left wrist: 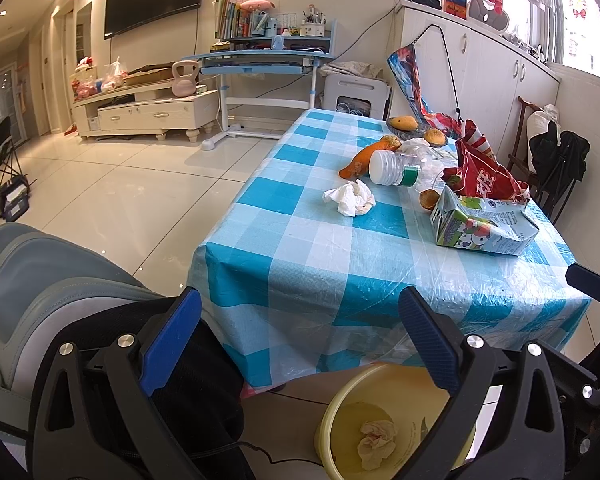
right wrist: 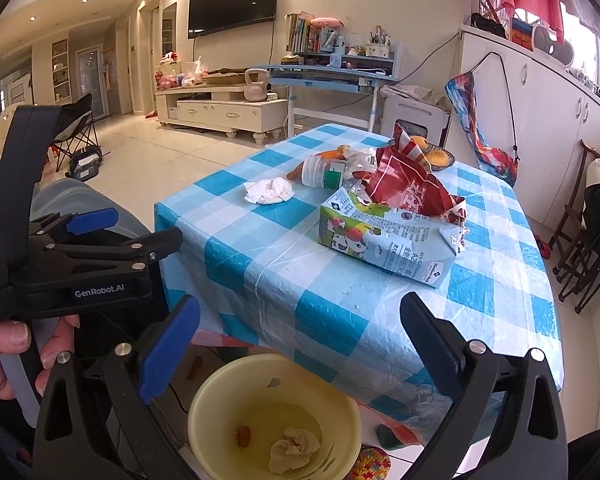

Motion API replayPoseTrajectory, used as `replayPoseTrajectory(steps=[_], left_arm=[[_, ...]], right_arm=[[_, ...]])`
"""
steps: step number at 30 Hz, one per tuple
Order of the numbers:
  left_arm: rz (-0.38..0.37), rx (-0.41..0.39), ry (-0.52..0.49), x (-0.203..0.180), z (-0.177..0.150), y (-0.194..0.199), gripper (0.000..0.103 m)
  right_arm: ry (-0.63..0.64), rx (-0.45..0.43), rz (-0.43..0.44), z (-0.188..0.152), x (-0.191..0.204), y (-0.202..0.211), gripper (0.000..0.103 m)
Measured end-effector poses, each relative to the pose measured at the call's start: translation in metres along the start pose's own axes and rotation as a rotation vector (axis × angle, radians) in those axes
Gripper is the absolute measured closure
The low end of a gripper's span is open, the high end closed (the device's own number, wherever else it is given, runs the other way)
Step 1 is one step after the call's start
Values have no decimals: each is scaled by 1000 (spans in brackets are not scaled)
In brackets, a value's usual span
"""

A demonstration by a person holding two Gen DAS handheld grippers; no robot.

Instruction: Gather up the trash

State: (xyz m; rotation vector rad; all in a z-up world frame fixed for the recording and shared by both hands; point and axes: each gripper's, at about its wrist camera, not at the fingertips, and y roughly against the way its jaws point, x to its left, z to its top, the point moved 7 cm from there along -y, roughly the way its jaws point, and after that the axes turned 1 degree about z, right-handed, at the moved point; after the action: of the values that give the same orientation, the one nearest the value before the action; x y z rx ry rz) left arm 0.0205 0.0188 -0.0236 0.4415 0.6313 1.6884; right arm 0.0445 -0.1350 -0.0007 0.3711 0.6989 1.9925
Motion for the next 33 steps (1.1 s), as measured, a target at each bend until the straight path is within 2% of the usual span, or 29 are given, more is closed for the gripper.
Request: replayPoseTrajectory(steps=[33], left_arm=[[-4,6,9,0,-1,-1,8]], right_arm=[[-3,3,-2,-2,-2,-1,7]])
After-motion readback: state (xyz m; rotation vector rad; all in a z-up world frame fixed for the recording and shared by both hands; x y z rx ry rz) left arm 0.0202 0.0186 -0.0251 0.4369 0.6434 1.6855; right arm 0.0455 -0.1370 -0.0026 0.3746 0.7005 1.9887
